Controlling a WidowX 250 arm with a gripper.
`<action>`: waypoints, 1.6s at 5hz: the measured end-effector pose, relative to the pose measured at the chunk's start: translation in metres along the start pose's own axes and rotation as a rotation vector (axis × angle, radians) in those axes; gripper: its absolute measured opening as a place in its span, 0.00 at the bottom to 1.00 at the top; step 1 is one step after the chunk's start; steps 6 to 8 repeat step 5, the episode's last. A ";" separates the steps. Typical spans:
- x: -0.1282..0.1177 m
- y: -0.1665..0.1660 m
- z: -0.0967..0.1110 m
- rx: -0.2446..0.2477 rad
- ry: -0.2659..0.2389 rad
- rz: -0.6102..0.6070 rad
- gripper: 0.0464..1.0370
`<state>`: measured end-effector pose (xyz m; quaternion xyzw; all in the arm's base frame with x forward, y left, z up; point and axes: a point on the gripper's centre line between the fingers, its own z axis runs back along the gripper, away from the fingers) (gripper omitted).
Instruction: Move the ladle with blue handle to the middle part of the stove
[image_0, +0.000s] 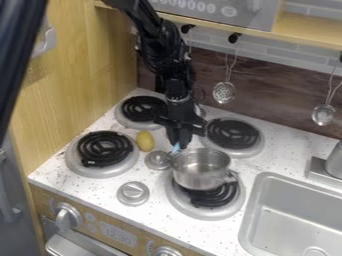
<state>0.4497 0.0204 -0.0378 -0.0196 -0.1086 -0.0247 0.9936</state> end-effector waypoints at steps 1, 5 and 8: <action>0.013 0.002 0.000 0.006 -0.003 0.019 0.11; 0.021 0.002 -0.019 0.017 0.080 0.036 0.71; 0.021 0.002 -0.019 0.017 0.080 0.036 0.71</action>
